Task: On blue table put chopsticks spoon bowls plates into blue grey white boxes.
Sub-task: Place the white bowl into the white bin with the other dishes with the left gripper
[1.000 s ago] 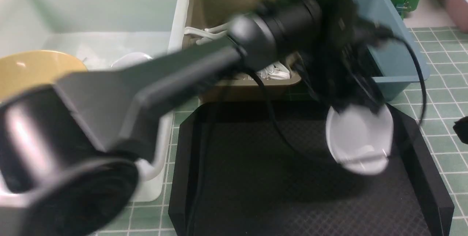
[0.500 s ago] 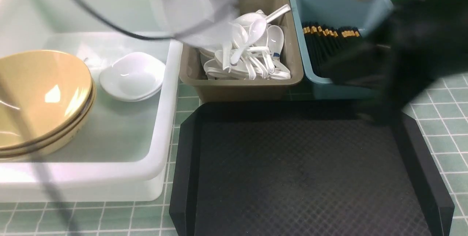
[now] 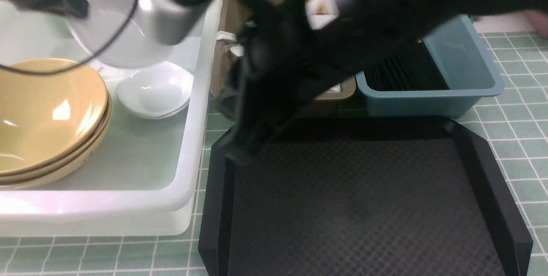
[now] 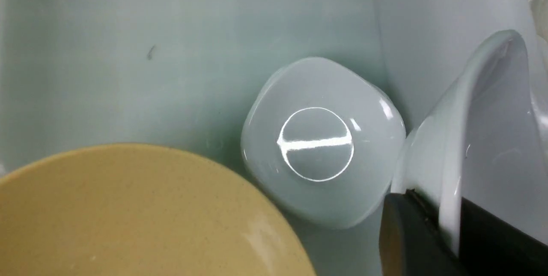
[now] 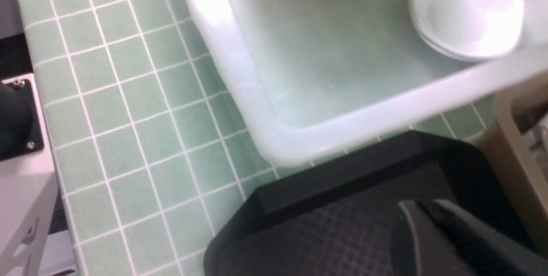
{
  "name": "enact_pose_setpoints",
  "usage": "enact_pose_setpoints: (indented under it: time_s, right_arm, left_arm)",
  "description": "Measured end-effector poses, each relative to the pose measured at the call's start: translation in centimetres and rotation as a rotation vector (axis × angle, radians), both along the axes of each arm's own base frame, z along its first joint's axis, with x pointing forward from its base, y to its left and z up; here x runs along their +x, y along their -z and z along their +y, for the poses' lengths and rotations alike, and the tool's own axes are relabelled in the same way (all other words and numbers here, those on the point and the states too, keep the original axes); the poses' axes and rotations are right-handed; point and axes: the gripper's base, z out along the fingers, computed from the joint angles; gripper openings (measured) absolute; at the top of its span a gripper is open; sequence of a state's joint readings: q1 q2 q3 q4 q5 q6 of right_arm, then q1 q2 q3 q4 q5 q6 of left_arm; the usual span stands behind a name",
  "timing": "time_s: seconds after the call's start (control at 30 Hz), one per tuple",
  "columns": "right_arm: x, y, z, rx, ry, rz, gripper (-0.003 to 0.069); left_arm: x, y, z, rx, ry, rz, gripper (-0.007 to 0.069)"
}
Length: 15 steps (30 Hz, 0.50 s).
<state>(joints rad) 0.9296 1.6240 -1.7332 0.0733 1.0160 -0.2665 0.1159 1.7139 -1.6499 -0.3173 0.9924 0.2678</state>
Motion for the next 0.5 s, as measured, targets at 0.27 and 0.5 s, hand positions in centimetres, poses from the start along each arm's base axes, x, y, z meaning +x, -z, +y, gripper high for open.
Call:
enact_pose_setpoints:
  time_s: [0.27, 0.5]
  right_arm:
    - [0.0, -0.8, 0.1, 0.001, -0.005, -0.002, 0.0061]
    - [0.0, -0.7, 0.1, -0.014, -0.008, -0.003, 0.0065]
  left_arm:
    - [4.4, 6.0, 0.3, -0.011, 0.017, 0.016, 0.0006]
    - [5.9, 9.5, 0.5, 0.005, 0.046, 0.067, 0.0013]
